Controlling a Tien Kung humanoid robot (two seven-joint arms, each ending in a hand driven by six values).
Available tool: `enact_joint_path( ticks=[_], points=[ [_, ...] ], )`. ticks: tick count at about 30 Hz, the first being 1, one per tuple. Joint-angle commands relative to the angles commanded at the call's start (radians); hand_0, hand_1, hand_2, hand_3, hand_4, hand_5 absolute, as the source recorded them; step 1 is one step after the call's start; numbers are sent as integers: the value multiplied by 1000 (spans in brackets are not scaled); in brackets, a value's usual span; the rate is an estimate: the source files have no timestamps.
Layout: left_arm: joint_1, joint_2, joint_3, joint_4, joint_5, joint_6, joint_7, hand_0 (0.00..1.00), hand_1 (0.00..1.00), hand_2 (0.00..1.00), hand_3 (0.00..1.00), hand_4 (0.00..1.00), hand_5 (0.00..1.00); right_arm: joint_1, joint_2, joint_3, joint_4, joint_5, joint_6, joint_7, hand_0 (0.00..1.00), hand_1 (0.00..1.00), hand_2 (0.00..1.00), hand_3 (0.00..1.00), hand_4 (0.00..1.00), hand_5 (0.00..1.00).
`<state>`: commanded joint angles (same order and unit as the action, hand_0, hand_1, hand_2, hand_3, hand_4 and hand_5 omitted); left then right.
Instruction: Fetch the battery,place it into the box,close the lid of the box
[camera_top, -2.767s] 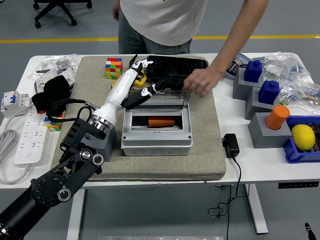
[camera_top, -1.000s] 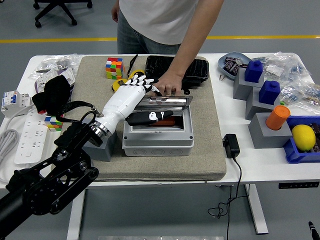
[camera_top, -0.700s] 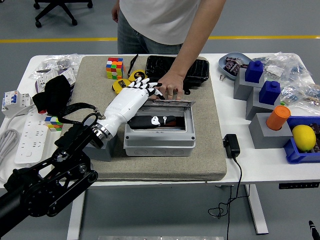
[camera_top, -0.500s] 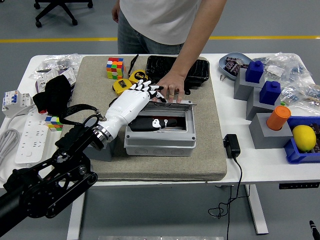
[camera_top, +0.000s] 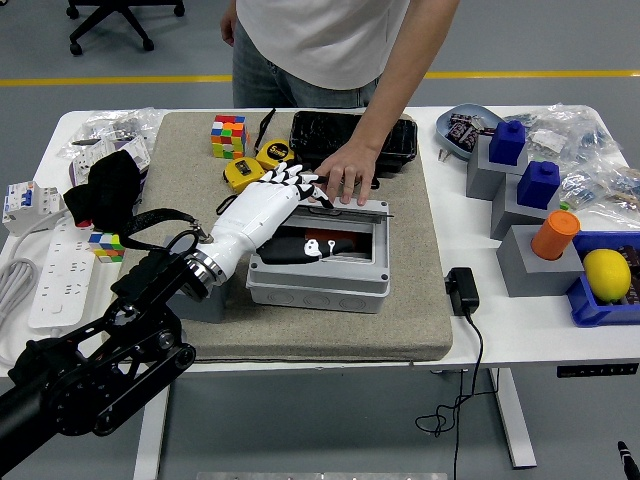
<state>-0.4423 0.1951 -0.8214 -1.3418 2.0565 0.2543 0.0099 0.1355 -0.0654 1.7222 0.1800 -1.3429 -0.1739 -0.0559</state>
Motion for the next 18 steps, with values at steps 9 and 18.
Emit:
enact_joint_path(
  ticks=[9,18],
  points=[
    [-20,-14,-90,10,0,68,-46,998,970,819,629,998,998,-4,1,2,0,-4,0,-1,809,512,576,934,998,998],
    [-69,41,-40,-62,103,-73,37,647,705,731,725,998,998,0,-2,9,0,-5,-1,0,809,512,576,934,998,998]
  ],
)
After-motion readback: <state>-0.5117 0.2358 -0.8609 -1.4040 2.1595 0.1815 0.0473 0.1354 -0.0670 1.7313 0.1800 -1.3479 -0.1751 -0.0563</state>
